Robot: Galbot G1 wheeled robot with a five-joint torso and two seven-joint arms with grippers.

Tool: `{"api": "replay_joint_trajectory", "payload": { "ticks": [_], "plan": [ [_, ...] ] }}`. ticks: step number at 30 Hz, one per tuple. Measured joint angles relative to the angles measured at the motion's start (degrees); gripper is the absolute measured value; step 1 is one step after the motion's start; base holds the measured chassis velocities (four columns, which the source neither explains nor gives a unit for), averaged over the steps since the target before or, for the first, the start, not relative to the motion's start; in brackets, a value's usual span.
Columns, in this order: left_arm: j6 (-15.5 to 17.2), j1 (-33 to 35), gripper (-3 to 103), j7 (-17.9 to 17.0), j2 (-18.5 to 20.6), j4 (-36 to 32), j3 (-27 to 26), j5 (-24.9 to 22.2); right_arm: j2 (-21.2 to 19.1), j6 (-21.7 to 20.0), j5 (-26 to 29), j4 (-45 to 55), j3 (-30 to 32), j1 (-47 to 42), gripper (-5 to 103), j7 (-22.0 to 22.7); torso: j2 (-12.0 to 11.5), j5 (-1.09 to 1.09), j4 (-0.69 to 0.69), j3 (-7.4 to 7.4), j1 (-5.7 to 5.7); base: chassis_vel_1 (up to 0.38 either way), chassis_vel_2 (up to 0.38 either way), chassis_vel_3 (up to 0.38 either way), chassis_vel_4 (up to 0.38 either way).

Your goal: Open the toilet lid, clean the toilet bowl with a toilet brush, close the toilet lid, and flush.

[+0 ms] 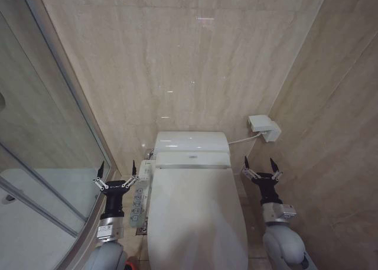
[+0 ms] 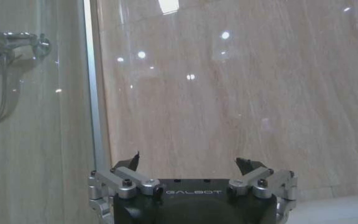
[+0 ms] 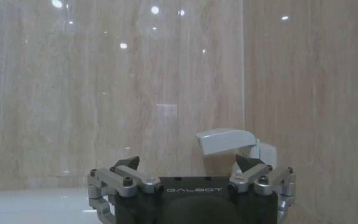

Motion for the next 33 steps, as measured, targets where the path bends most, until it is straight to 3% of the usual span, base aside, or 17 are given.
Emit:
{"api": "replay_joint_trajectory", "payload": {
  "ticks": [22, 33],
  "plan": [
    [-1.3, -0.7, 100, 0.1, 0.3, 1.3, 0.1, -0.4, 0.0, 0.0, 0.0, 0.0, 0.0, 0.0, 100, 0.0, 0.0, 0.00, 0.03, 0.01, 0.03, -0.044, 0.043, 0.043, -0.044],
    [1.0, -3.4, 100, -3.3, 1.8, 8.2, -2.3, -3.3, 0.0, 0.0, 0.0, 0.0, 0.0, 0.0, 100, 0.0, 0.0, 0.00, 0.00, 0.00, 0.01, -0.010, 0.013, 0.007, -0.004]
  ]
}}
